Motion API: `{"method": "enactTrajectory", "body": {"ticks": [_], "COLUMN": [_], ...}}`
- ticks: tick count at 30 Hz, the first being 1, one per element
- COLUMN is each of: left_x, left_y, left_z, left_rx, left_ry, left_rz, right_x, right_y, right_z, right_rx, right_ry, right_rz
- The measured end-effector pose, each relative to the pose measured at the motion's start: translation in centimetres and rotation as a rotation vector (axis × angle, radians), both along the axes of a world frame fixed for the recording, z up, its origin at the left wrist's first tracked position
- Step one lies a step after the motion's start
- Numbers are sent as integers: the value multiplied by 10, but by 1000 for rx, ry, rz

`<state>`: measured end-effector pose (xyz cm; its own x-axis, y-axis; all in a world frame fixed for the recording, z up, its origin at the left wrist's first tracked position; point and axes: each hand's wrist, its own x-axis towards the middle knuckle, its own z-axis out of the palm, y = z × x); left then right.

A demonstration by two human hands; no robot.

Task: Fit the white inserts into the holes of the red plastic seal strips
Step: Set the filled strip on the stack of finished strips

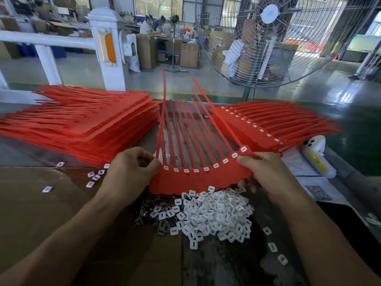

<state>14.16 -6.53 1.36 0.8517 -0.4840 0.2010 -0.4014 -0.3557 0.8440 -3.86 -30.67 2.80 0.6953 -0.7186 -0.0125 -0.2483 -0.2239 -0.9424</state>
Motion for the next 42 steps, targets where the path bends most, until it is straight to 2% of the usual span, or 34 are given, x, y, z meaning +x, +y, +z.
{"method": "enactTrajectory", "body": {"ticks": [4,15,30,35,40,42], "left_x": [-5,-5,-8,-12,-15,-14], "left_y": [0,-1,-3,-3,-3,-2], "left_z": [1,2,2,5,3,1], "left_rx": [-75,-270,-315,-400,-371,-336], "left_ry": [-37,-74,-6,100,38,36], "left_rz": [-12,47,0,-172,-389,-407], "right_x": [0,7,10,7,7,8], "right_y": [-1,0,3,0,-3,-6], "right_z": [-1,-3,-4,0,6,7], "right_rx": [18,-187,-175,-119,-46,-33], "right_ry": [-17,-270,-255,-305,-365,-394], "right_rz": [27,-89,-121,-210,-282,-328]}}
